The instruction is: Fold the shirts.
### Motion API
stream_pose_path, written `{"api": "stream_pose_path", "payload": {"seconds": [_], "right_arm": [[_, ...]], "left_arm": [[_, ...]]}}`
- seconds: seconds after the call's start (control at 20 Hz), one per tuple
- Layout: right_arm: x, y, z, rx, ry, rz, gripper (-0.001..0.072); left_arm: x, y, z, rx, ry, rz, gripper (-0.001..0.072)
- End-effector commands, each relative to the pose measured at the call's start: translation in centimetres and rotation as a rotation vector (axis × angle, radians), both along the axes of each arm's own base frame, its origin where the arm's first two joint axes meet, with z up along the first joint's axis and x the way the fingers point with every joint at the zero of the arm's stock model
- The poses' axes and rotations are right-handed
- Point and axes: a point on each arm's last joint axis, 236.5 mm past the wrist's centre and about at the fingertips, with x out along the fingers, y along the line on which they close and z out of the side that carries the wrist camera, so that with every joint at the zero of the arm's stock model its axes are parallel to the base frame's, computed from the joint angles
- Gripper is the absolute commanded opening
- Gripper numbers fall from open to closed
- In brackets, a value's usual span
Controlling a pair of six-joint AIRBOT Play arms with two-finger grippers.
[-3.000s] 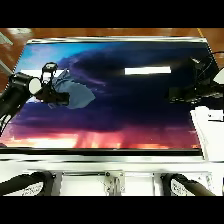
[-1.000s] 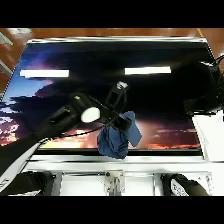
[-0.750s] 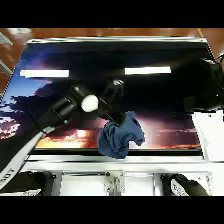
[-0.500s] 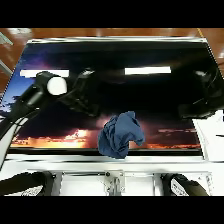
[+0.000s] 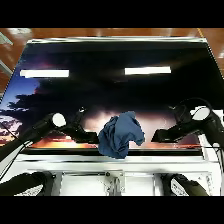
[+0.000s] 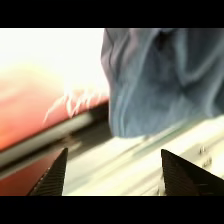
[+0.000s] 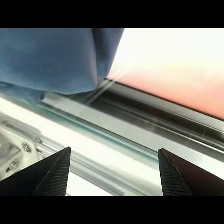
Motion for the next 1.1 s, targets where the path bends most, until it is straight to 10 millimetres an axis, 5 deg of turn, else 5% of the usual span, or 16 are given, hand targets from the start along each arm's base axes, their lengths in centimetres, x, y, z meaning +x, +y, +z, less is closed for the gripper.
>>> {"api": "stream_pose_path", "payload": {"seconds": [0.0,0.2,0.3,0.45,0.55,0.65,0.7,0.8,0.95,1.05], "right_arm": [[-1.1,2.4,-2.1,0.011,-0.041,0.106,0.0666],[1.7,4.8,-2.9,-0.034,-0.188,0.123,0.0666],[2.5,5.7,-3.0,-0.043,-0.232,0.125,0.0666],[3.9,6.7,-3.0,-0.051,-0.297,0.1,0.0665],[4.5,7.3,-3.0,-0.044,-0.314,0.073,0.0603],[3.6,8.0,-4.2,-0.031,-0.248,0.085,0.0596],[2.6,8.3,-5.0,-0.03,-0.199,0.107,0.0481],[1.7,8.5,-6.5,-0.043,-0.137,0.127,0.0082],[3.0,8.0,-5.1,-0.061,-0.182,0.12,0.0071],[5.7,7.4,-1.3,-0.086,-0.315,0.157,0.007]], "left_arm": [[1.0,-2.1,-2.5,-0.044,-0.016,0.125,0.0713],[2.3,-3.4,-3.9,-0.044,-0.016,0.167,0.067],[3.2,-3.7,-3.7,-0.049,-0.034,0.174,0.0422],[4.3,-4.2,-3.0,-0.062,-0.068,0.181,0.0362],[4.6,-4.3,-2.8,-0.067,-0.075,0.183,0.024],[4.5,-4.3,-2.8,-0.067,-0.074,0.183,0.0235],[4.5,-4.3,-2.8,-0.067,-0.074,0.183,0.0184],[4.3,-4.3,-2.7,-0.069,-0.066,0.176,0.0041],[5.0,-4.0,-0.8,-0.101,-0.094,0.128,0.004],[7.3,-3.2,3.3,-0.142,-0.186,0.087,0.004]]}}
